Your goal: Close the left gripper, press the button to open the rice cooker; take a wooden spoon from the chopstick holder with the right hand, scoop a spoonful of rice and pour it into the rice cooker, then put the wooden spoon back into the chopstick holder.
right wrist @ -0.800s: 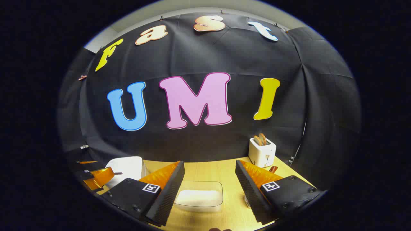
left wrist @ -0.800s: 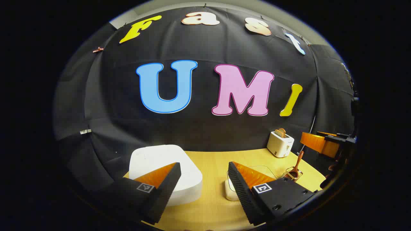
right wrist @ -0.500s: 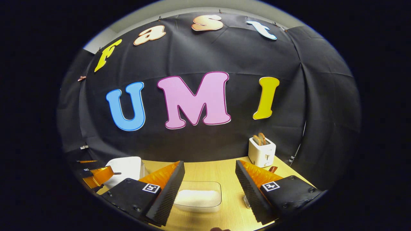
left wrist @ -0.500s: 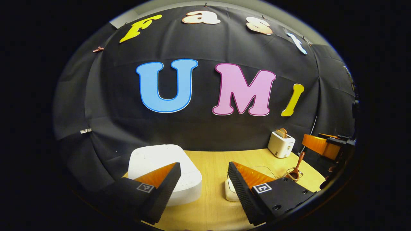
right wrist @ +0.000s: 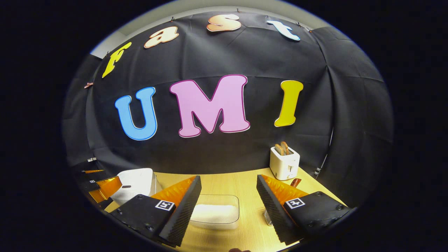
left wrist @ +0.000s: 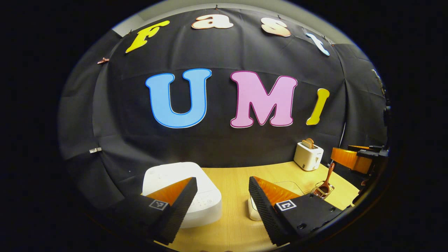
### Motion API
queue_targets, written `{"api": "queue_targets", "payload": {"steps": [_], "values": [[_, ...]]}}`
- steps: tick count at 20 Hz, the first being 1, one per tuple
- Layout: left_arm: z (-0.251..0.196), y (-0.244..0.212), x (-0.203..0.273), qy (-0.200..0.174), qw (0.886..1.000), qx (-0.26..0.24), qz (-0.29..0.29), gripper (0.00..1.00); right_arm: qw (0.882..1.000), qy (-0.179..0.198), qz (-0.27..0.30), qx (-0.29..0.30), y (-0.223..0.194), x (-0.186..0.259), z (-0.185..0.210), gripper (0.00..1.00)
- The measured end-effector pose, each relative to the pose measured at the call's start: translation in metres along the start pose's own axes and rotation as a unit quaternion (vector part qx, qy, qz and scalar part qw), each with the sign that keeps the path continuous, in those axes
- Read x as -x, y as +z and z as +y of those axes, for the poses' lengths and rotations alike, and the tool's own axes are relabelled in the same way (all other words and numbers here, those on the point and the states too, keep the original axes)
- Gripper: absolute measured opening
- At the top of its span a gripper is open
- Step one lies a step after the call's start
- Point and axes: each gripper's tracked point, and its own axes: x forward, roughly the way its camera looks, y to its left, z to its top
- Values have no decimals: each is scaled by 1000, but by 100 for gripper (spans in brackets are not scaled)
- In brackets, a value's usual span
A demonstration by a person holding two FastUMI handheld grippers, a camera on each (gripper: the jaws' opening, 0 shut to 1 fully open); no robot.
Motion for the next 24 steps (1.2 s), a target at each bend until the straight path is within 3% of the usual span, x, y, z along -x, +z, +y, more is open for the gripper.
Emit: {"api": "queue_targets", "payload": {"steps": [10, 14, 19, 20, 23, 24], "values": [[34, 10, -25, 15, 1000, 8, 4, 95, 999, -30, 12, -8, -7, 2, -23, 99], [54, 19, -36, 24, 1000, 9, -4, 88, 999, -43, 13, -4, -8, 4, -33, 98], [69, 22, -53, 8, 1000, 25, 5, 50, 998, -62, 17, -4, -9, 7, -44, 99], [76, 22, -55, 12, 999, 30, 6, 47, 998, -66, 17, -3, -9, 8, -45, 99], [100, 17, -65, 38, 998, 39, 14, 11, 997, -75, 19, 0, -11, 11, -50, 99], [103, 12, -69, 37, 998, 44, 21, 10, 997, -79, 20, 0, -12, 12, -51, 99]]}}
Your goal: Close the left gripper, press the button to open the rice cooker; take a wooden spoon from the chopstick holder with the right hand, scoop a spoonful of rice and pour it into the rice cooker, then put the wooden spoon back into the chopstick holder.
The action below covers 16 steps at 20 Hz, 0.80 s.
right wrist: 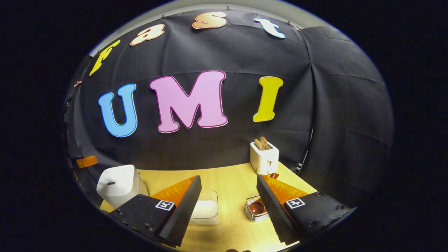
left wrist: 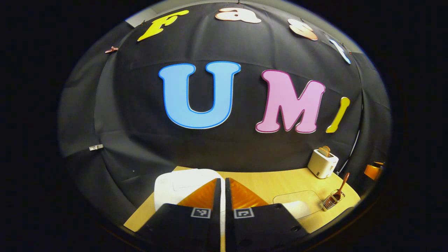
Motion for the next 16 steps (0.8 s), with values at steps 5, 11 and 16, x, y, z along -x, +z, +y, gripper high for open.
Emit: {"api": "queue_targets", "payload": {"steps": [5, 11, 16], "values": [[15, -29, -23, -6, 997, 29, 65, 5, 1000, -21, 1, -2, 0, 5, -13, 99], [34, -72, -50, 23, 989, 59, 132, 7, 999, -47, 9, -9, -5, 10, -32, 98], [41, -97, -57, 35, 981, 82, 173, 5, 998, -58, 20, -14, -13, 10, -39, 99]]}}
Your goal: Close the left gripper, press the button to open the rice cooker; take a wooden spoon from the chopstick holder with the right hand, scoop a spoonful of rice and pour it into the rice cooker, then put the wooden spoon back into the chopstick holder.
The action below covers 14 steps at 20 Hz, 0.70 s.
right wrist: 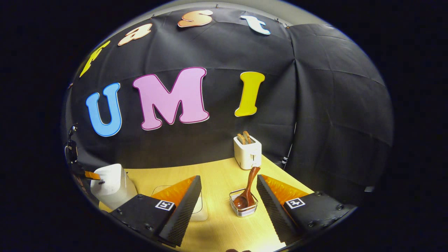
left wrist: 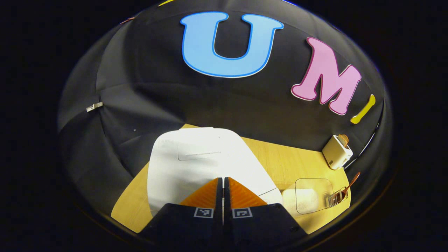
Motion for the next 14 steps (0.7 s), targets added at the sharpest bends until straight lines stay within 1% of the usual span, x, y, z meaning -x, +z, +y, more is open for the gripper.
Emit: {"api": "queue_targets", "payload": {"steps": [4, 7, 13, 14], "values": [[1, -12, -2, -1, 1000, 3, 18, 5, 1000, 3, 6, -1, -3, -3, 1, 99], [2, -13, 0, 3, 1000, -8, 20, 5, 1000, 7, 16, 2, -9, -6, 4, 99], [1, -18, -4, 9, 999, -11, 30, 6, 999, 18, 26, 5, -14, -9, 12, 99], [2, -25, -4, 12, 999, -11, 42, 6, 999, 21, 25, 5, -14, -9, 14, 99]]}}
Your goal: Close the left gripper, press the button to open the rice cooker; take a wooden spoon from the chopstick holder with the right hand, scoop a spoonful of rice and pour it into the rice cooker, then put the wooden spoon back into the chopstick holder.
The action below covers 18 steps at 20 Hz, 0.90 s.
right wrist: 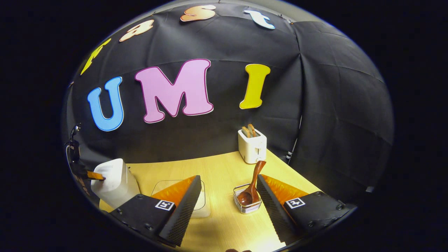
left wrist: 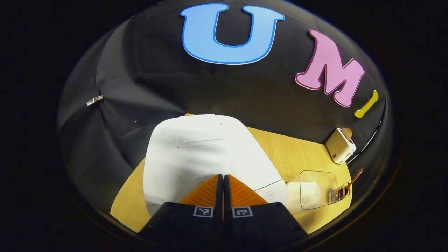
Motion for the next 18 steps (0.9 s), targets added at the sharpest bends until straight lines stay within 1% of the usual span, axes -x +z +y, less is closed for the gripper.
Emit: {"api": "queue_targets", "payload": {"steps": [1, 2, 4, 6, 9, 12, 13, 14, 18], "values": [[0, 6, 6, 0, 1000, -1, -12, 6, 1000, 2, 0, 1, 0, 0, 1, 99], [0, 3, 0, 0, 1000, 0, -6, 6, 1000, 3, 0, 3, 0, 1, 2, 99], [-2, 9, 3, -2, 1000, -7, -18, 6, 1000, 2, 0, 3, 0, 2, -2, 99], [-3, 26, 14, -1, 998, -22, -55, 6, 1000, -3, 1, 0, -1, 2, -7, 99], [-6, 55, 34, 12, 993, -56, -104, 6, 1000, -6, 7, -7, -5, 1, -12, 99], [-12, 74, 52, 15, 988, -68, -136, 6, 1000, -3, 9, -8, -6, -1, -11, 99], [-16, 77, 59, 10, 987, -68, -147, 6, 1000, 0, 9, -8, -6, 0, -9, 99], [-22, 76, 64, 0, 987, -63, -146, 5, 1000, 4, 10, -8, -6, -1, -8, 99], [-31, 63, 79, -16, 987, -54, -149, 5, 1000, 16, 15, -8, -9, -6, -4, 99]]}}
